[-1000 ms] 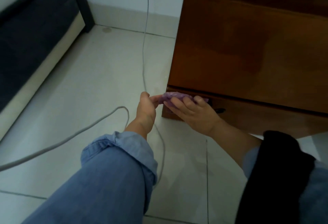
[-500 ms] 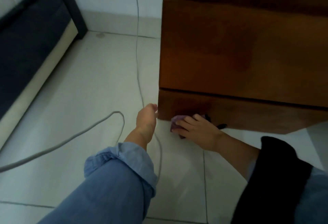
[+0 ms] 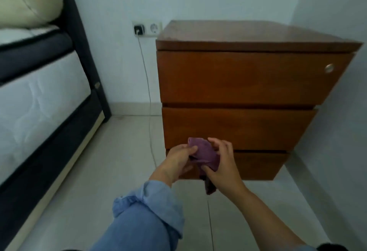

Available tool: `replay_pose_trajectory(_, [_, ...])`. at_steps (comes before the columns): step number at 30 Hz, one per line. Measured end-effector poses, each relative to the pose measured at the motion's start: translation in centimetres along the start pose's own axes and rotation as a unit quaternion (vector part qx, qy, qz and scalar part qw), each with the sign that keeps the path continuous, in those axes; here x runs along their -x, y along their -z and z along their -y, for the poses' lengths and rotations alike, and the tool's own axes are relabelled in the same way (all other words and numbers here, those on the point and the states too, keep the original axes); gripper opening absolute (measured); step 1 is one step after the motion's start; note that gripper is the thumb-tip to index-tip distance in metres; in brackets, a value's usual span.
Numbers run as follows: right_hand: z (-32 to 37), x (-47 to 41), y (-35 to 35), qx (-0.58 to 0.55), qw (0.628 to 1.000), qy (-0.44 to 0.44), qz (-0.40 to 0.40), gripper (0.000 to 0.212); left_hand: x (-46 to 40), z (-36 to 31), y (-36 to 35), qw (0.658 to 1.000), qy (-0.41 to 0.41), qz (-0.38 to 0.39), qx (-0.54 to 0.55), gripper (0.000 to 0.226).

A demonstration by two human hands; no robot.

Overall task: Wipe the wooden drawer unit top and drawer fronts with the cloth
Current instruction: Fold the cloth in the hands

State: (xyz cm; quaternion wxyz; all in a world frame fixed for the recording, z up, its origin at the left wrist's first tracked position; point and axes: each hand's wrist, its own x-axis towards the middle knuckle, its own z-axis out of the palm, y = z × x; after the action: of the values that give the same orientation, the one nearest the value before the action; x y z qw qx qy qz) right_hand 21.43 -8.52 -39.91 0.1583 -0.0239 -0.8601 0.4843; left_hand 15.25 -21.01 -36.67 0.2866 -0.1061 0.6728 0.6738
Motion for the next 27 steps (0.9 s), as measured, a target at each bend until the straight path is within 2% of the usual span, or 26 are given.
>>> replay_pose_trajectory(4, [4.8,0.1,4.2,-0.131,0.986,-0.088,0.046,0.068,4.1,-4.7,-0.6,0.994,-0.1,-0.008,-0.052,0.016])
replay_pose_trajectory(9, [9.3,-0.1,7.4,-0.254,0.958,-0.128,0.05,0.093,8.2,-9.6,-2.3,0.97,-0.208,-0.053,-0.114,0.006])
replay_pose_trajectory(11, [11.0,-0.4,8.4,-0.269,0.951,-0.142,0.053,0.097,9.6,-11.4,-2.9,0.946,-0.271,-0.071,-0.162,0.006])
replay_pose_trajectory(13, [12.0,-0.7,9.2,-0.223,0.965,-0.134,0.044,0.082,11.2,-13.2,-3.3,0.918,-0.327,-0.086,-0.208,0.003])
replay_pose_trajectory(15, [12.4,-0.9,10.1,-0.179,0.972,-0.147,0.03,0.053,12.3,-14.9,-3.5,0.905,-0.353,-0.097,-0.218,0.004])
replay_pose_trajectory(17, [12.6,-1.1,11.5,-0.157,0.969,-0.187,0.035,0.039,13.2,-16.5,-3.2,0.912,-0.346,-0.102,-0.196,0.007])
replay_pose_trajectory(19, [12.9,-1.4,13.4,-0.203,0.957,-0.203,0.047,0.047,13.7,-17.8,-2.8,0.932,-0.304,-0.09,-0.174,0.014])
replay_pose_trajectory(22, [13.8,-2.4,15.9,-0.346,0.914,-0.21,0.039,0.063,14.2,-18.5,-1.9,0.971,-0.197,-0.055,-0.121,0.027])
replay_pose_trajectory(24, [14.7,-2.9,16.9,-0.37,0.901,-0.222,0.042,0.045,14.4,-18.5,-1.5,0.986,-0.141,-0.016,-0.093,0.031])
replay_pose_trajectory(27, [16.4,-3.9,18.0,-0.336,0.907,-0.251,0.036,0.025,14.1,-18.5,-1.4,0.99,-0.119,0.007,-0.071,0.036])
